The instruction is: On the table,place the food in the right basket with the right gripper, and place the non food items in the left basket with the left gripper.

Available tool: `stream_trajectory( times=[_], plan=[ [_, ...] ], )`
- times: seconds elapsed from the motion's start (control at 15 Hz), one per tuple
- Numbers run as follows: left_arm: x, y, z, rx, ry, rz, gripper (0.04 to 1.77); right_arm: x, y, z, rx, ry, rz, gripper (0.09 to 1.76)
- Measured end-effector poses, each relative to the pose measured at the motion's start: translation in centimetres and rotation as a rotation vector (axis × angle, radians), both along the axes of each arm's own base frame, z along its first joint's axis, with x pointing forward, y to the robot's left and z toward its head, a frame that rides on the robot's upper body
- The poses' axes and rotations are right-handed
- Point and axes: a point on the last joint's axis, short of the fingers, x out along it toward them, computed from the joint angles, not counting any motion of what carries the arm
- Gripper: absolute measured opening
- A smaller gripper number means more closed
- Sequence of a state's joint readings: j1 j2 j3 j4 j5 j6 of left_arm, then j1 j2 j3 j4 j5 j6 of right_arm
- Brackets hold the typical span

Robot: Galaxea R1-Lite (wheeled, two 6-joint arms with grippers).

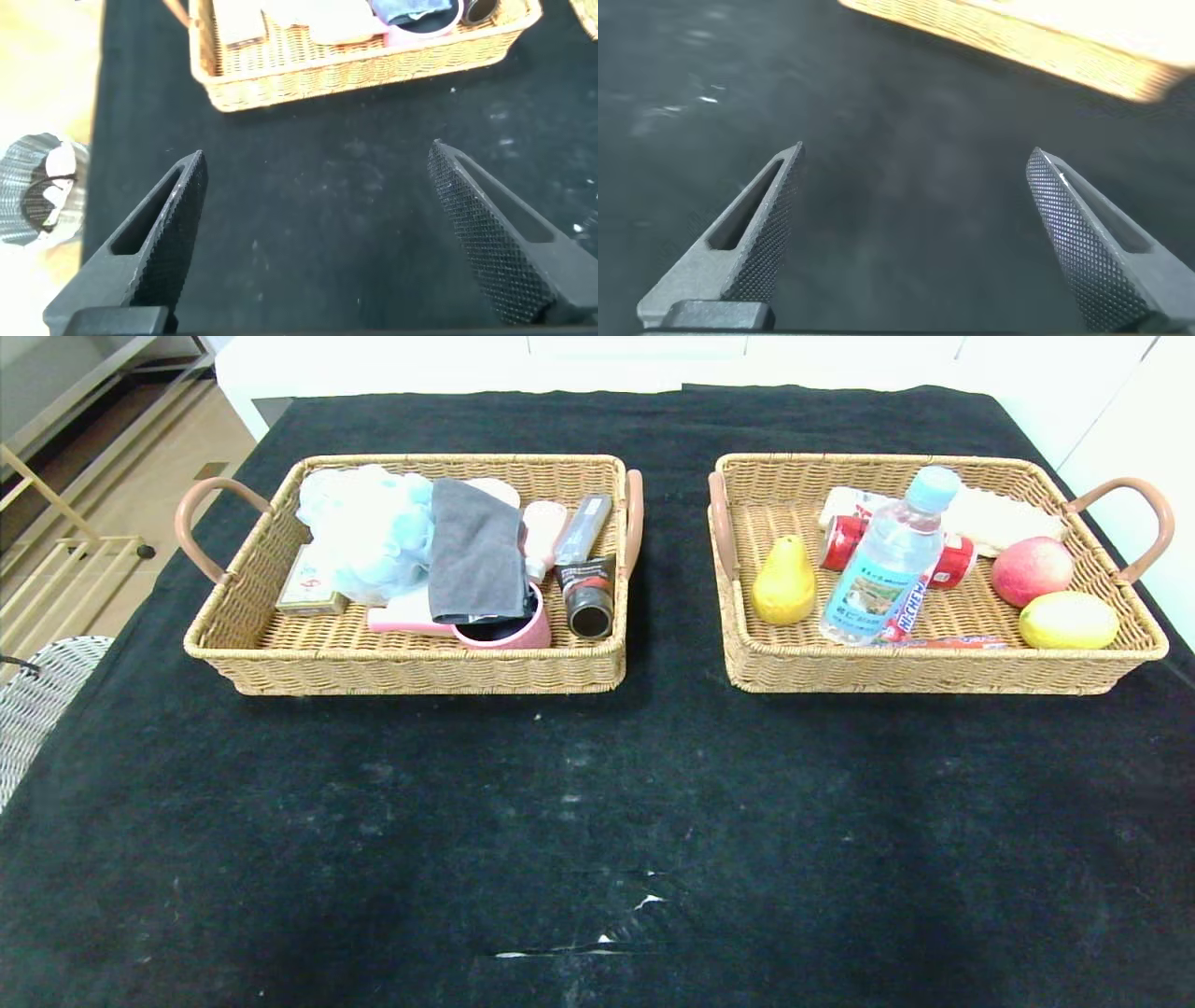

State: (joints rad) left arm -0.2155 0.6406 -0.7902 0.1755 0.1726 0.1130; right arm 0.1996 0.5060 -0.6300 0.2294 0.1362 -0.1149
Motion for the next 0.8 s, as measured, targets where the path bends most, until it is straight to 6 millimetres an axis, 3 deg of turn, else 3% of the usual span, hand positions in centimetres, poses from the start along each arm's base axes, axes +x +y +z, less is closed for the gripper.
stream_trajectory(
  times=[0.2,0.4,0.8],
  plan=[
    [-3.5,0.6,0.5,-0.004,-0.013,0.004,1.70,-3.2,-0.4,-1.0,0.003,-0.002,-0.090,1.71],
    [-6.9,0.6,0.5,-0.013,-0.032,-0.024,1.70,-4.9,-0.3,-1.9,0.014,-0.037,-0.144,1.71],
    [-11.3,-0.1,-3.6,-0.014,-0.031,-0.106,1.71,-5.6,-0.1,-5.9,0.013,-0.018,-0.179,1.71]
  ],
)
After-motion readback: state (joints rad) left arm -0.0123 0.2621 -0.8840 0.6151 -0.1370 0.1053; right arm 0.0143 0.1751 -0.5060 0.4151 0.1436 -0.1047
